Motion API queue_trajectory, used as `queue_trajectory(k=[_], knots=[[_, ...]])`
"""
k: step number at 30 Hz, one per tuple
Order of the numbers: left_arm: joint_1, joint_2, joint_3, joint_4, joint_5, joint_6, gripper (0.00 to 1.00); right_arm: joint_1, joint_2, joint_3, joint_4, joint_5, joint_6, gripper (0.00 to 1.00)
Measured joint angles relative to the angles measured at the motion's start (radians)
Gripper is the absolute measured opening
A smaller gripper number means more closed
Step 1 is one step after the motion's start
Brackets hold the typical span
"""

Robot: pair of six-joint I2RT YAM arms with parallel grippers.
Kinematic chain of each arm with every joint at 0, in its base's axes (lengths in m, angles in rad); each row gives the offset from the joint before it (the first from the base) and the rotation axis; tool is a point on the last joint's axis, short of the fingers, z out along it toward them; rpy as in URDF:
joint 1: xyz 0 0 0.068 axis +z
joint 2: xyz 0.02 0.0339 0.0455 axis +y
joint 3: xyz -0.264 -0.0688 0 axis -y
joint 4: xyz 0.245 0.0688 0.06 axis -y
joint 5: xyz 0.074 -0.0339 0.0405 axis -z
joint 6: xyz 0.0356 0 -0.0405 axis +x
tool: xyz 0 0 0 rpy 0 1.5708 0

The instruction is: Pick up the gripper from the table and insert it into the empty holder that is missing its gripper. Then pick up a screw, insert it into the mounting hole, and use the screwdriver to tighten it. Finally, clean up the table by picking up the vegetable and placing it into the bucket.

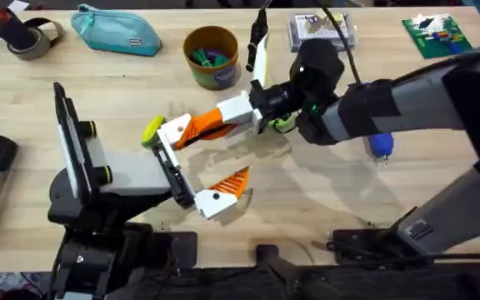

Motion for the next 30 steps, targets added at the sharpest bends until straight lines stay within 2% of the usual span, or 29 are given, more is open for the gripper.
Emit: queue_trajectory(k=[30], knots=[[0.01, 0.0, 0.0, 0.0, -0.012, 0.0, 0.987, 0.014, 0.0, 0.0, 0.003, 0.046, 0.0, 0.024]])
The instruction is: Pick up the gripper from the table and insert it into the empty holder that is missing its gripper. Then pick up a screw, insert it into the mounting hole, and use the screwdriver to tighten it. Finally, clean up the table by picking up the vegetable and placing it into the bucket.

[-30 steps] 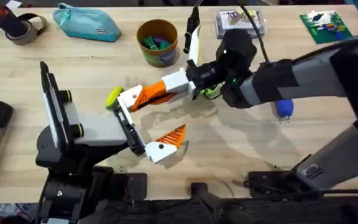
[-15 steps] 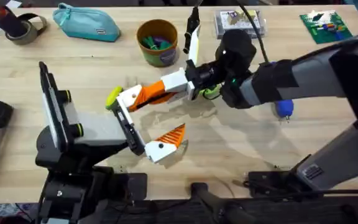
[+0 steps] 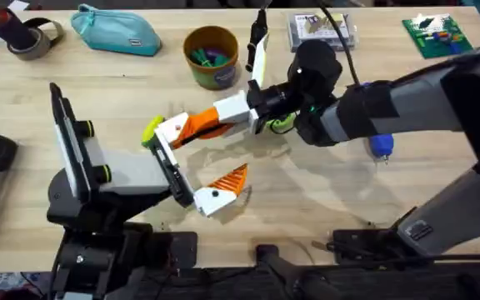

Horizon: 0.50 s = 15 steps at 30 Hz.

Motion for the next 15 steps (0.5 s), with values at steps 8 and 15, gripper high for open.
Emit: queue_trajectory(k=[8, 15], knots=[[-0.002, 0.0, 0.005, -0.003, 0.023, 0.026, 0.987, 0.006, 0.002, -0.083, 0.202, 0.064, 0.027, 0.024], [-0.002, 0.0, 0.004, -0.009, 0.029, 0.021, 0.987, 0.014, 0.002, -0.112, 0.223, 0.11, 0.039, 0.024]])
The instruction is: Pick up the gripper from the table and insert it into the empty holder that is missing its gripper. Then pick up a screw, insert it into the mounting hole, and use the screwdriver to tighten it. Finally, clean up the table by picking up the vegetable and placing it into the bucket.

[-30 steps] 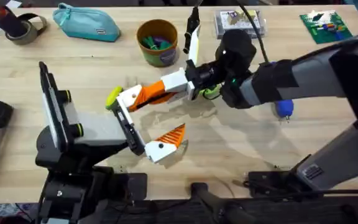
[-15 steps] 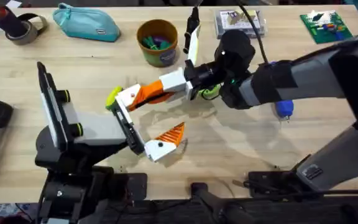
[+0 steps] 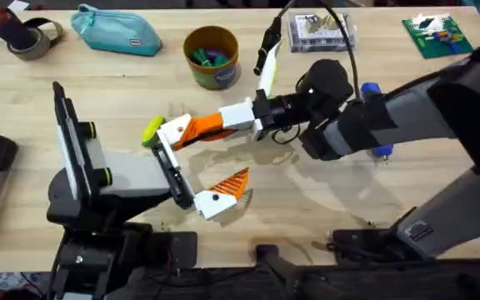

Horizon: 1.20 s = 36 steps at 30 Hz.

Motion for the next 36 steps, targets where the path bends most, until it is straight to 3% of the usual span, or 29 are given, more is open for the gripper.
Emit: queue_trajectory(k=[36], knots=[[0.0, 0.0, 0.0, 0.001, -0.014, -0.029, 0.987, 0.006, 0.0, 0.015, -0.055, 0.028, 0.09, 0.025]])
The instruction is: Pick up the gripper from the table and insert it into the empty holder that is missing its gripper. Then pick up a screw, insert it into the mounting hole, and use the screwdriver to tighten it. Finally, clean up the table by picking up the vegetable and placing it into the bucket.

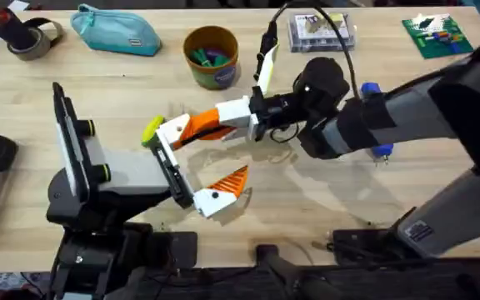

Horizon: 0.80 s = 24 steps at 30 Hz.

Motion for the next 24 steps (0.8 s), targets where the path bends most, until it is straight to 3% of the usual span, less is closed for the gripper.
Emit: queue_trajectory(k=[24], knots=[[0.004, 0.0, 0.0, 0.001, -0.01, 0.001, 0.987, 0.006, 0.0, 0.011, -0.007, 0.008, 0.0, 0.022]])
